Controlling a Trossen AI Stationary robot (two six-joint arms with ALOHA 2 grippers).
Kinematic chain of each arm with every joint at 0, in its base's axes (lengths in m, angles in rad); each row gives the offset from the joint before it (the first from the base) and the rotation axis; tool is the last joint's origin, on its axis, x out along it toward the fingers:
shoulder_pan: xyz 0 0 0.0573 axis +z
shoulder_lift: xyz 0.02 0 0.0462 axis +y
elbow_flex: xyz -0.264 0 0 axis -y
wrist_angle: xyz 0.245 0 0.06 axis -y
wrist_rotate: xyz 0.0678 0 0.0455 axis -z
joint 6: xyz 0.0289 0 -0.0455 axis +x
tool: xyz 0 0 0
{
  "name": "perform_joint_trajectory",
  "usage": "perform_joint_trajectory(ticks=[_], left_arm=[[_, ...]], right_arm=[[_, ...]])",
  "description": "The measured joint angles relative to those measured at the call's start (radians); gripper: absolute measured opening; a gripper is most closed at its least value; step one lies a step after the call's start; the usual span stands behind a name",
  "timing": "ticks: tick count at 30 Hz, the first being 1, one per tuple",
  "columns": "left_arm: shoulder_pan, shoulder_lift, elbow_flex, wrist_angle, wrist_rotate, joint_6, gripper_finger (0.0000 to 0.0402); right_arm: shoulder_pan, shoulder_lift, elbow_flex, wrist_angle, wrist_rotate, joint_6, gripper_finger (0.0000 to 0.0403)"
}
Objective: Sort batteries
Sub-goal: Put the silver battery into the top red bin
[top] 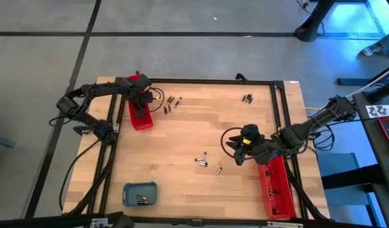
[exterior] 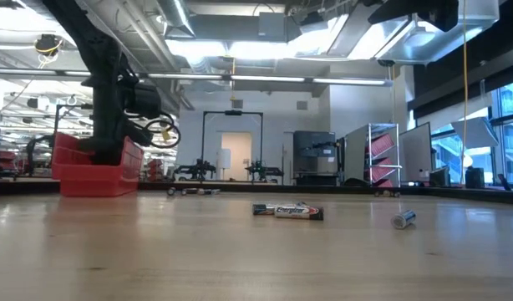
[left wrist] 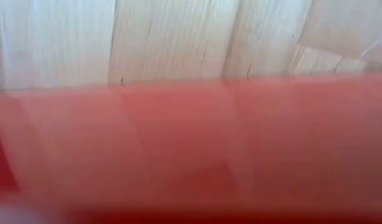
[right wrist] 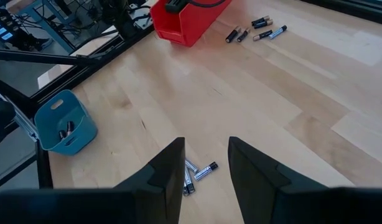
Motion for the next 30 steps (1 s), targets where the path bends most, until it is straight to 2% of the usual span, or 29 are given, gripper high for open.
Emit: perform_joint_trajectory(ticks=[5,13,18,26,30], left_arm=[[0.0,0.003,-0.003,0.009,0.011,-0.003,0.0056],[-0.002,0.003,-0.003,-0.006,0.033,-0.007,0.0138],[-0.003,-0.003,0.031,-0.081,0.031,-0.05,0.0174],[-0.003,-0.076,0.152,-0.209,0.026,-0.075,0.0184],[-0.003,-0.131,0.225,-0.241,0.01,-0.158,0.0183]], right_arm=[[0.0,0.0,0.0,0.001,0.0,0.0,0.0124],[0.0,0.0,0.0,0.009,0.0,0.015,0.0124],[0.0,0.0,0.0,0.009,0.0,0.017,0.0124],[0.0,0.0,0.0,0.008,0.0,0.018,0.0124],[0.0,0.0,0.0,0.007,-0.004,0.018,0.0124]])
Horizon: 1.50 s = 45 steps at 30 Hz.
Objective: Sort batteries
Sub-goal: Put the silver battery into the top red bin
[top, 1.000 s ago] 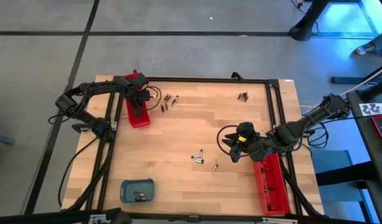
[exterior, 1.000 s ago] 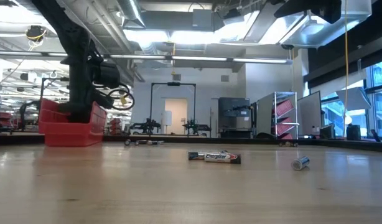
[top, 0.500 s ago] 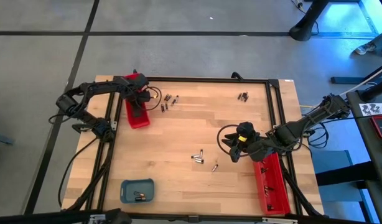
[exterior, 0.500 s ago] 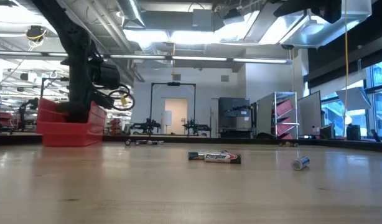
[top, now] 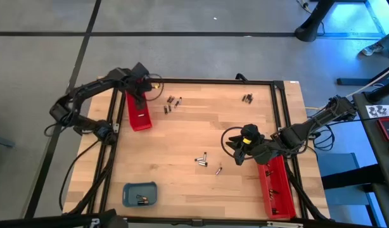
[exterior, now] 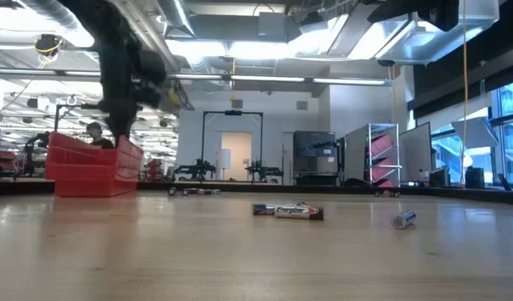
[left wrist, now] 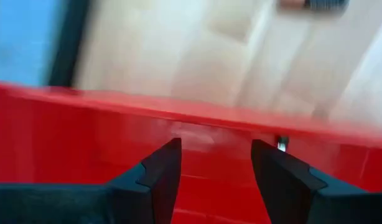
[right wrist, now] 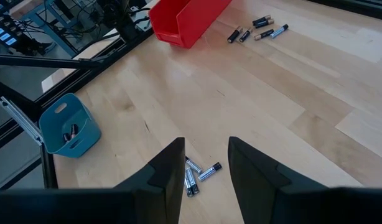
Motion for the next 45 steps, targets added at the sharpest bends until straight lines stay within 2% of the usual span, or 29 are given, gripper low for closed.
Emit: perform_joint_trajectory(ticks=[4,7,10,15,19,22,24,29,32,37,39,45], left_arm=[[-0.022,-0.068,0.068,-0.019,-0.005,-0.14,0.0182],[-0.107,-0.132,0.093,-0.016,-0.005,-0.181,0.0182],[-0.258,-0.182,0.096,0.01,-0.003,-0.211,0.0182],[-0.559,-0.2,0.096,0.135,-0.005,-0.363,0.0182],[-0.769,-0.142,0.096,0.362,-0.1,-0.495,0.0182],[-0.859,-0.063,0.096,0.55,-0.147,-0.622,0.0182],[-0.906,-0.001,0.096,0.636,-0.131,-0.663,0.0182],[-1.001,0.163,0.095,0.647,-0.01,-0.512,0.0182],[-1.005,0.256,0.097,0.67,-0.061,-0.642,0.0182],[-0.898,0.376,0.128,0.71,-0.231,-0.963,0.0182],[-0.842,0.414,0.147,0.711,-0.263,-1.001,0.0182],[-0.65,0.508,0.229,0.659,-0.27,-1.03,0.0182]], right_arm=[[0.0,0.0,0.0,-0.003,-0.026,0.0,0.0124],[0.0,0.0,0.0,-0.007,-0.044,0.0,0.0124],[0.0,0.0,0.0,-0.019,-0.048,-0.005,0.0124],[0.0,0.0,0.0,-0.052,-0.049,-0.028,0.0124],[0.0,0.0,0.0,-0.067,-0.048,-0.029,0.0124],[0.0,0.0,0.0,-0.067,-0.047,-0.029,0.0124],[0.0,0.0,0.0,-0.067,-0.047,-0.029,0.0124],[0.0,0.0,0.0,-0.067,-0.048,-0.029,0.0124],[0.0,0.0,0.0,-0.067,-0.048,-0.029,0.0124],[0.0,0.0,0.0,-0.067,-0.049,-0.027,0.0124],[0.0,0.0,0.0,-0.067,-0.049,-0.027,0.0124],[0.0,0.0,0.0,-0.067,-0.074,-0.026,0.0124]])
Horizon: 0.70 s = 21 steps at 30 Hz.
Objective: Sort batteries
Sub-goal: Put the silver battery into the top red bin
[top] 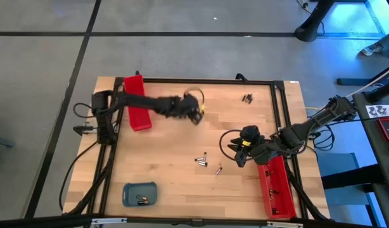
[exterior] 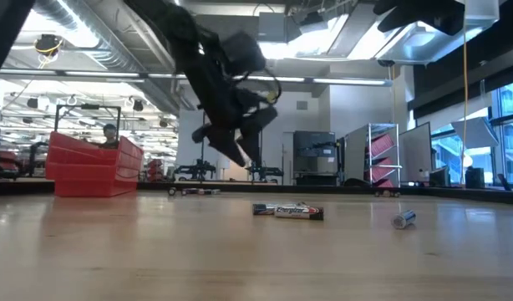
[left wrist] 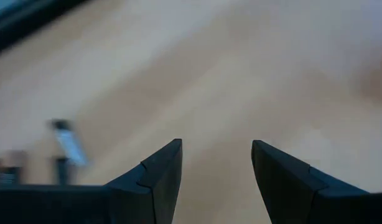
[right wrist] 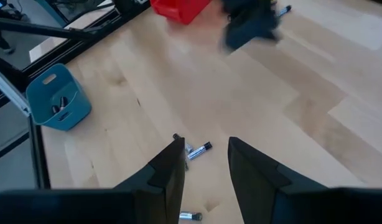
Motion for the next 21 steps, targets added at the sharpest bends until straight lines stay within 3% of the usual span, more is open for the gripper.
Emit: perform_joint_trajectory(ticks=[11,21], left_arm=[[0.272,0.053,0.056,-0.12,0.071,-0.107,0.0182],[0.295,0.131,0.056,-0.136,0.126,-0.09,0.0182]], right_arm=[[0.0,0.0,0.0,-0.005,-0.018,0.0,0.0124],[0.0,0.0,0.001,-0.022,-0.019,0.0,0.0124]])
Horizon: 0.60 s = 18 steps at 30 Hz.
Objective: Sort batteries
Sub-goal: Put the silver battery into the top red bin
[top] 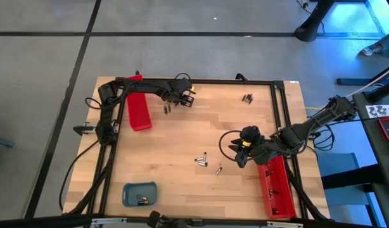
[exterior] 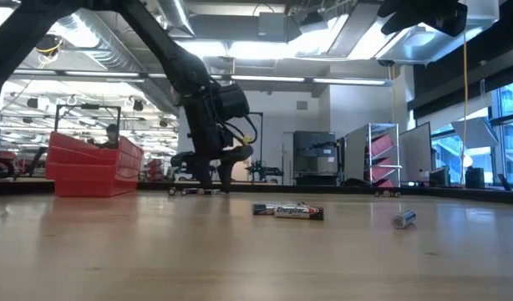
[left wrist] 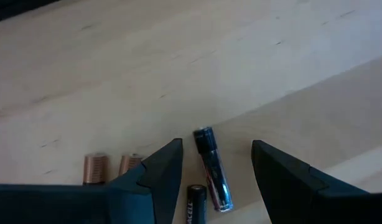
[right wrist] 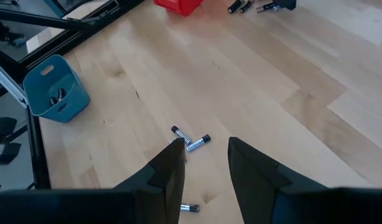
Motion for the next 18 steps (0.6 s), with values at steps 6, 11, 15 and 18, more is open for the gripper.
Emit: perform_joint_trajectory(ticks=[6,11,15,18], left_arm=[[-0.005,0.016,0.003,-0.002,-0.004,0.008,0.0171],[-0.003,0.022,0.003,-0.013,-0.003,0.008,0.0116],[-0.003,0.037,0.002,-0.017,0.001,0.029,0.0054],[-0.003,0.042,0.001,-0.017,0.017,0.033,0.0018]], right_arm=[[0.0,0.0,0.0,0.001,-0.005,0.0,0.0124],[0.0,0.0,0.0,0.003,-0.009,0.0,0.0124],[0.0,0.0,0.0,0.003,-0.01,0.004,0.0124],[0.0,0.0,0.0,0.004,-0.018,0.005,0.0124]])
